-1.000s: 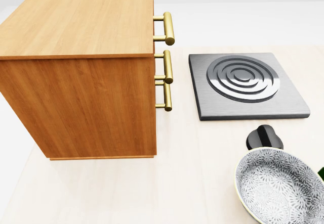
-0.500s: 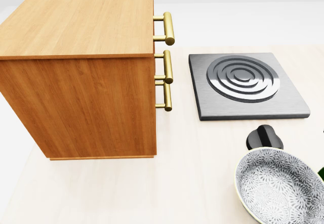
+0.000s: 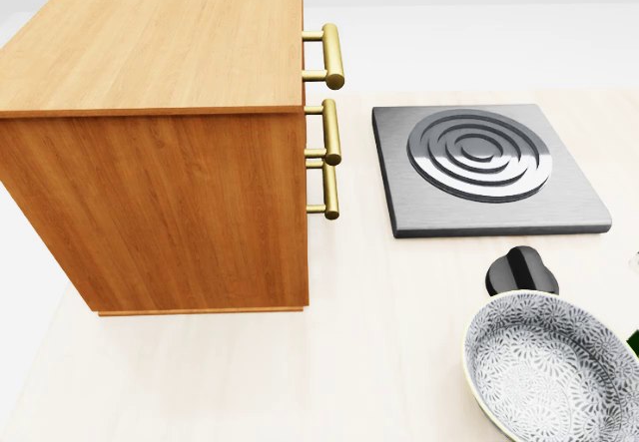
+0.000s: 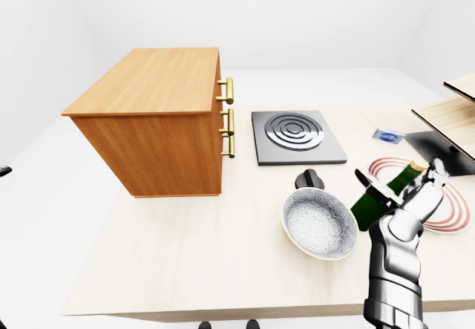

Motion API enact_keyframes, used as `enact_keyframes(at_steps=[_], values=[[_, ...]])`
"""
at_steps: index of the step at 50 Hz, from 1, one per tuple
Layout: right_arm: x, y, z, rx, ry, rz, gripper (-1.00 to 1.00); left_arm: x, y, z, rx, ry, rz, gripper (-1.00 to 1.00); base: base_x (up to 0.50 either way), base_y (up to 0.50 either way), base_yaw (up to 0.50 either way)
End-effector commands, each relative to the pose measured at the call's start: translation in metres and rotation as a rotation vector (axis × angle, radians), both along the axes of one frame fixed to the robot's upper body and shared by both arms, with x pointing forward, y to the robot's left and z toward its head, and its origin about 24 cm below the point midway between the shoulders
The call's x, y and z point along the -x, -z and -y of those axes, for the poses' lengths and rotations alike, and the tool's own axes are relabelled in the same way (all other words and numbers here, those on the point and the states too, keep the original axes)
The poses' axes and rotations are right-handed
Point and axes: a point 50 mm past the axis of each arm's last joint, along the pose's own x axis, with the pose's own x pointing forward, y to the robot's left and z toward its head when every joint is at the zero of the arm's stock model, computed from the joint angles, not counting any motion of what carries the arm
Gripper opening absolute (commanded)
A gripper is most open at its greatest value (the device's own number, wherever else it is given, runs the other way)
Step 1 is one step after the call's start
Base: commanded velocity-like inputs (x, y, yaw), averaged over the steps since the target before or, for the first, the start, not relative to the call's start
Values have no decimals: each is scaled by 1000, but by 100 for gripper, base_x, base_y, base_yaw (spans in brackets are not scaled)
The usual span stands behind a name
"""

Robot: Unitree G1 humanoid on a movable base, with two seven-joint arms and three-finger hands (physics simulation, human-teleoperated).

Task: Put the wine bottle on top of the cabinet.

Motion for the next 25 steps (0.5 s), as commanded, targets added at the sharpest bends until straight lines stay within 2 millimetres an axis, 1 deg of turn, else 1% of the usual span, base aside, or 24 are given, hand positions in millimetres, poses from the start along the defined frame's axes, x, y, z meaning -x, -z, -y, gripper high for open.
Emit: enact_keyframes(at_steps=[1, 2, 3, 25], values=[[1, 2, 0, -5, 0, -9, -64, 0, 0, 0, 0, 0, -3, 100, 0, 0, 0], [1, 2, 0, -5, 0, -8, -64, 0, 0, 0, 0, 0, -3, 100, 0, 0, 0], [1, 2, 1, -5, 0, -8, -84, -1, 0, 0, -1, 0, -3, 100, 0, 0, 0], [3, 6, 3, -17, 4, -19, -85, -2, 1, 1, -1, 2, -7, 100, 0, 0, 0]])
